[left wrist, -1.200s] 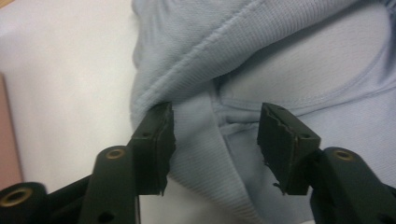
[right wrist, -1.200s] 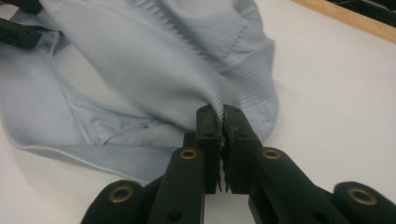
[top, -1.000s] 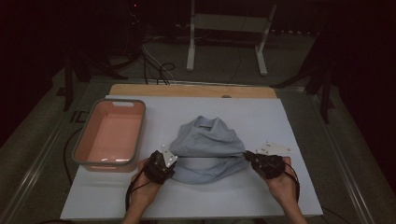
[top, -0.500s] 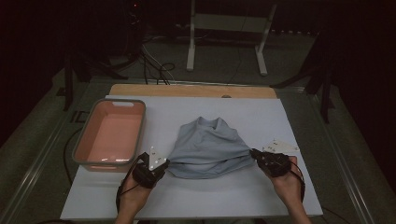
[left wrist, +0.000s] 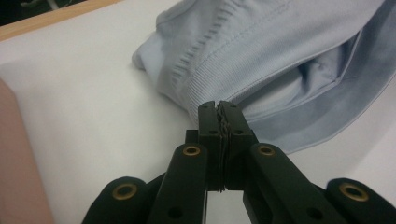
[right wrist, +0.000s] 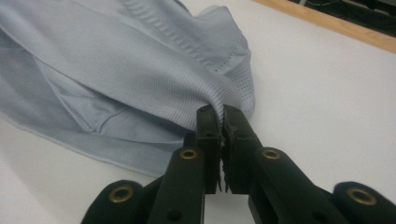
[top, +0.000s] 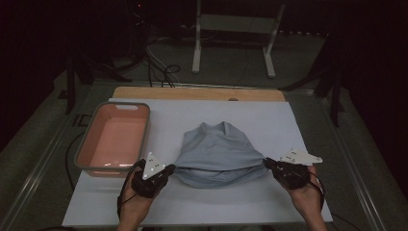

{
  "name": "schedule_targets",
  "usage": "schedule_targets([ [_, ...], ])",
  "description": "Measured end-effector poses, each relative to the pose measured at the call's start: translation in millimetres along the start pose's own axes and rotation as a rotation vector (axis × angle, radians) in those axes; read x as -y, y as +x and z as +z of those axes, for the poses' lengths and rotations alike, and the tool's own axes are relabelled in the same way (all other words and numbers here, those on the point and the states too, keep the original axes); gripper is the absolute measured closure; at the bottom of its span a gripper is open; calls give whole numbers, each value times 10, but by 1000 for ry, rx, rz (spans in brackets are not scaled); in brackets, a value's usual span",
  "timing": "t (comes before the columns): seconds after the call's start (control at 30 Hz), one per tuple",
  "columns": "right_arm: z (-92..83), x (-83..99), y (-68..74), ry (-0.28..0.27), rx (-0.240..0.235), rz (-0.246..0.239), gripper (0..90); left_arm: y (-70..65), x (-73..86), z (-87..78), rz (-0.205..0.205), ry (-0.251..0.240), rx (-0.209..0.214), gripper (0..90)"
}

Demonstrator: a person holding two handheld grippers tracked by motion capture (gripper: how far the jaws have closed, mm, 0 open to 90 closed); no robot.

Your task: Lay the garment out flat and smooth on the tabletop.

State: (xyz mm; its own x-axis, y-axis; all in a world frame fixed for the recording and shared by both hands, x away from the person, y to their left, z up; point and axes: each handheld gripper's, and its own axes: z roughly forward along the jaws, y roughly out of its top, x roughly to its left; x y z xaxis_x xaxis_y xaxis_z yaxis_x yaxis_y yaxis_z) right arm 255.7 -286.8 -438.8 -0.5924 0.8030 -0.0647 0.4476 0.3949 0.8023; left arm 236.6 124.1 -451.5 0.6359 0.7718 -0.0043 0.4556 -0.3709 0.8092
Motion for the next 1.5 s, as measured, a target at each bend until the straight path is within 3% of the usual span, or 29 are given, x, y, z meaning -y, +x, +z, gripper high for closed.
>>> schedule_targets([
  [0.3, -232, 50, 38, -12, -4, -5, 859, -81, -109, 36, 1, -33, 19, 893],
  [0.47, -237, 121, 46, 38, -35, -13, 822, -107, -129, 74, 8, -28, 32, 892],
  [0.63, -107, 182, 93, 64, -31, -34, 673, -145, -158, 127, 18, -25, 41, 893],
  [0.87, 130, 140, 292, 69, -97, -82, 456, -135, -235, 140, 9, -46, 35, 893],
  [1.17, 405, 24, 594, 49, -164, -115, 379, -141, -330, 145, 3, -68, 32, 893],
  [1.3, 524, -40, 753, 42, -178, -163, 394, -158, -373, 148, 11, -73, 29, 894],
  [1.5, 689, -70, 890, 45, -185, -179, 399, -142, -407, 144, 3, -85, 24, 895],
])
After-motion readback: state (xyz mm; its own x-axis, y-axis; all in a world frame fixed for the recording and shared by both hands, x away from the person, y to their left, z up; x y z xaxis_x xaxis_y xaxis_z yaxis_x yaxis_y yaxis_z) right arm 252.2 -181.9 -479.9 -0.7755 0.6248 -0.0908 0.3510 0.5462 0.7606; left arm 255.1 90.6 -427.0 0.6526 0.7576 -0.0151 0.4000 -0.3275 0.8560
